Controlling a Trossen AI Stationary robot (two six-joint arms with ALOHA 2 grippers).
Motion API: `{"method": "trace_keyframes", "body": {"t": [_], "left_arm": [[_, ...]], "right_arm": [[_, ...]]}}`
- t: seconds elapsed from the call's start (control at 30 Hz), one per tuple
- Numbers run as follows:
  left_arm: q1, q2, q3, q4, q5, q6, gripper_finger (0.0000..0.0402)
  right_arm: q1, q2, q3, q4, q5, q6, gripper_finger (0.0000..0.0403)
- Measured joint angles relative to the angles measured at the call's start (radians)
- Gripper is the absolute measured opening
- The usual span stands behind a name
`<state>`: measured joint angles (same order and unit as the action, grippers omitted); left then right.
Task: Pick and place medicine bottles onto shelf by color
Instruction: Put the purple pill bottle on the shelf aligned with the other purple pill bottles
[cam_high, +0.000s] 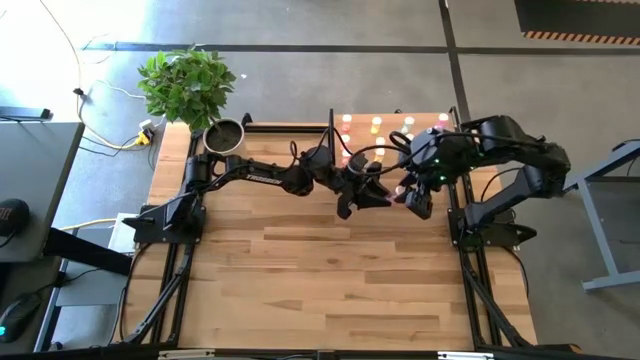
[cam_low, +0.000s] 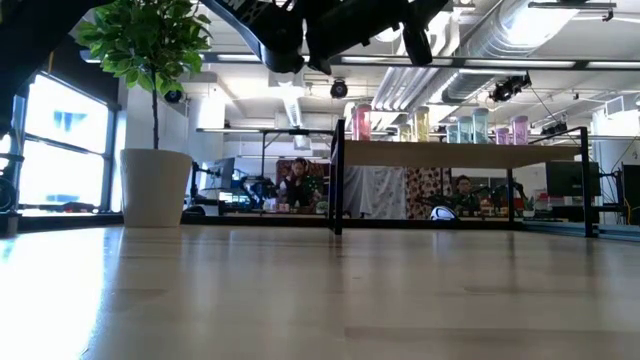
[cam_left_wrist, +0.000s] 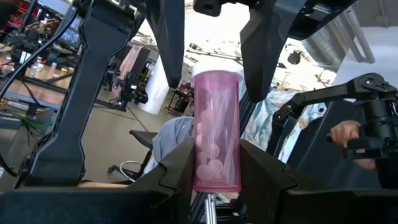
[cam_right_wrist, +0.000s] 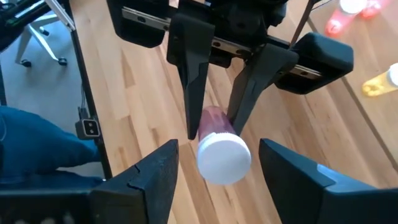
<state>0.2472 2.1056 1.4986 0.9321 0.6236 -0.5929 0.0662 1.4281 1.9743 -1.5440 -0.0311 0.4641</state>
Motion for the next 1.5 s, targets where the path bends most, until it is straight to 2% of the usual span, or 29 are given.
{"method": "trace_keyframes", "body": {"t": [0.13, 0.43, 0.77, 1.3, 1.5], "left_arm": [[0.0, 0.0, 0.0, 0.0, 0.001, -0.006, 0.0101], [0.0, 0.0, 0.0, 0.001, 0.001, -0.006, 0.0101], [0.0, 0.0, 0.0, 0.0, 0.001, -0.007, 0.0101], [0.0, 0.0, 0.001, -0.017, 0.001, -0.008, 0.0104], [0.004, 0.0, 0.001, -0.022, -0.002, -0.006, 0.0139]], "right_arm": [[0.0, -0.001, 0.0, 0.0, 0.0, 0.028, 0.02], [0.0, 0.0, 0.0, 0.0, -0.004, 0.056, 0.0139], [0.0, 0.0, 0.0, 0.0, -0.006, 0.086, 0.0097], [0.0, 0.0, -0.001, -0.002, -0.018, 0.105, 0.0089], [0.0, 0.0, -0.001, -0.002, -0.018, 0.106, 0.0088]]}}
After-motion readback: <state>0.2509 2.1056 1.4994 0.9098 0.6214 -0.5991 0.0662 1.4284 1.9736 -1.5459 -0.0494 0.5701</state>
